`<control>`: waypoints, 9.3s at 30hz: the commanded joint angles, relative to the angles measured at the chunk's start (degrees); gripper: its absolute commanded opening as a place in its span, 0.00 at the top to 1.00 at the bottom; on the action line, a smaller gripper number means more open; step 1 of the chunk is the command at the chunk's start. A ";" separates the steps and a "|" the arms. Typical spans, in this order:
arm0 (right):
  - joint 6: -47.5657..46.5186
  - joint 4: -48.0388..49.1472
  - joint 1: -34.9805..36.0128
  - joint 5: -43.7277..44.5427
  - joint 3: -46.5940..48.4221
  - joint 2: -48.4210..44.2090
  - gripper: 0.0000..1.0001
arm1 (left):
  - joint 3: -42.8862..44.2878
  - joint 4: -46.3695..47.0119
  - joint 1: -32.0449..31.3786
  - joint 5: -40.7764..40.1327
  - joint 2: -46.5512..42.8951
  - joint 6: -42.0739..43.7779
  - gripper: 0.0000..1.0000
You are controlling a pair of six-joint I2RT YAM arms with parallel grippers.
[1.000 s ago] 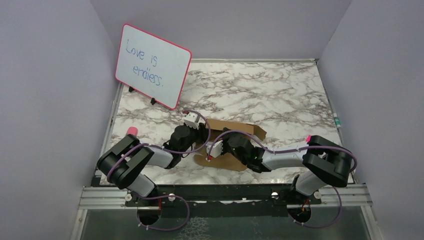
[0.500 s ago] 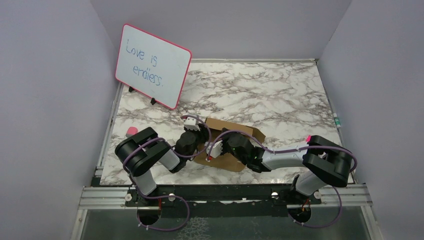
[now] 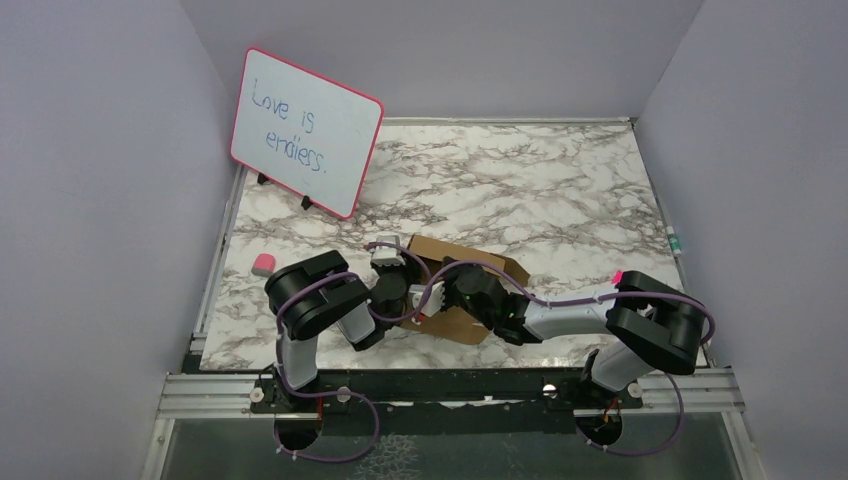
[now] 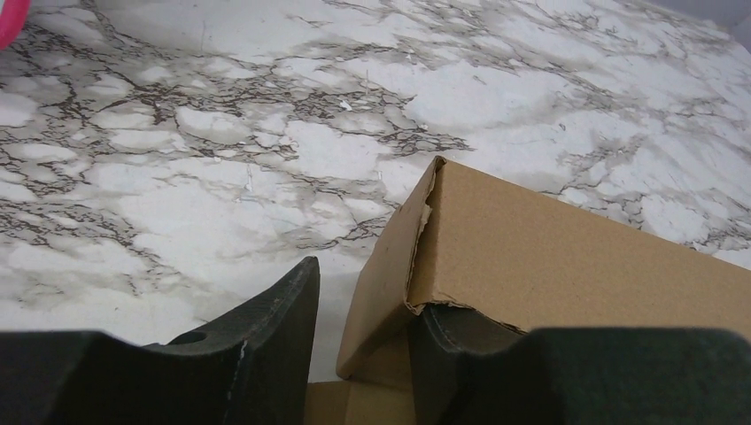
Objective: Fold the paper box
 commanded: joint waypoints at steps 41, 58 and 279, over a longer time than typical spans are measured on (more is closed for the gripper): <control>3.53 -2.04 0.89 -0.26 -1.18 -3.38 0.75 | -0.77 -10.39 -1.66 -8.60 -2.20 0.38 1.00; -1.98 8.70 0.88 6.17 -3.93 -0.96 0.80 | -2.96 -9.83 -0.42 -2.16 -6.25 6.00 1.00; 160.42 -3.53 -12.56 4.40 -4.13 -5.93 0.99 | -1.18 -19.48 1.23 -20.80 -7.69 1.45 0.70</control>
